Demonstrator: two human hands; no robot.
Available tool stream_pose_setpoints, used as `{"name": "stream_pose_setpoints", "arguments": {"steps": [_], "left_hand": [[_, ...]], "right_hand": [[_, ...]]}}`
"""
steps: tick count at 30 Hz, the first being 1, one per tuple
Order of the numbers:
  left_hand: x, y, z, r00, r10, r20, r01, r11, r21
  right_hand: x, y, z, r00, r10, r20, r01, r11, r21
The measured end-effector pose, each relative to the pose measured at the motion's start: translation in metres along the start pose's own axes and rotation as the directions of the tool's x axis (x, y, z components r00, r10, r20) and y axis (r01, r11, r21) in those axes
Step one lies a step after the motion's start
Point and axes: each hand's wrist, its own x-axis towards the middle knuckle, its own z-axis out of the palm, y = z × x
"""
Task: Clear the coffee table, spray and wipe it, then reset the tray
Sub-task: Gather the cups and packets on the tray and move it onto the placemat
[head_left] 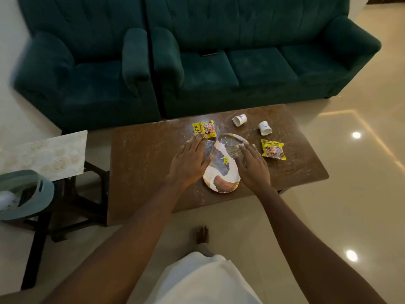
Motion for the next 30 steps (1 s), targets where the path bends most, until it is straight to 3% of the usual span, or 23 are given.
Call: {"name": "stream_pose_setpoints", "arguments": {"steps": [12, 30], "left_hand": [[0.105, 0.003, 0.065, 0.996, -0.042, 0.081, 0.047, 0.997, -0.063], [0.245, 0.037, 0.195, 0.976, 0.085, 0.202, -0.059, 0.990, -0.132]], "right_hand": [[0.098, 0.065, 0.028, 0.994, 0.023, 0.104, -0.022, 1.000, -0.009], [0.189, 0.200, 0.081, 0.971, 0.217, 0.099, -0.222, 0.975, 0.033]]}}
